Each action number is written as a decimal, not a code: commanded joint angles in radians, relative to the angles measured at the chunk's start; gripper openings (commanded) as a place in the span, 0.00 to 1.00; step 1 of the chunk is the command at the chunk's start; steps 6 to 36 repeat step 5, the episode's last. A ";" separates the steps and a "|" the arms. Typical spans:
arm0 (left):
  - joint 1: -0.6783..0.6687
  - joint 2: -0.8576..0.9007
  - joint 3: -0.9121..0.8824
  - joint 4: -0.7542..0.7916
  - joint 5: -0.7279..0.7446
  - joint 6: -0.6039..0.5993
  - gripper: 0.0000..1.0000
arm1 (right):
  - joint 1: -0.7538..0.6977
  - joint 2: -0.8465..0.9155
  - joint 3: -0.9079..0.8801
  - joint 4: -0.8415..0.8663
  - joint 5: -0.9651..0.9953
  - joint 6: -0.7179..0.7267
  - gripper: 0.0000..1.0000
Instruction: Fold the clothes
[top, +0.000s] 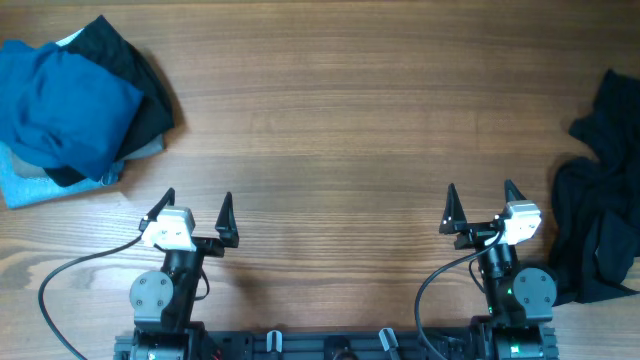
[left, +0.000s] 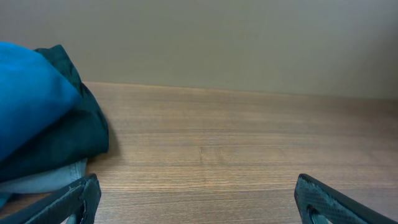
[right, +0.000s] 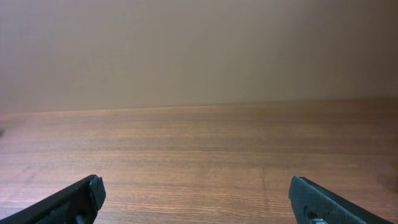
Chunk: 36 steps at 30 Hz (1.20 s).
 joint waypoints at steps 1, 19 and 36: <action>0.008 -0.011 -0.008 0.001 0.013 0.019 1.00 | 0.003 -0.005 -0.001 0.003 0.014 0.010 1.00; 0.008 -0.011 -0.008 0.001 0.013 0.019 1.00 | 0.003 -0.005 -0.001 0.002 0.014 0.010 1.00; 0.008 -0.011 -0.008 0.001 0.013 0.019 1.00 | 0.003 -0.005 -0.001 0.002 0.014 0.010 1.00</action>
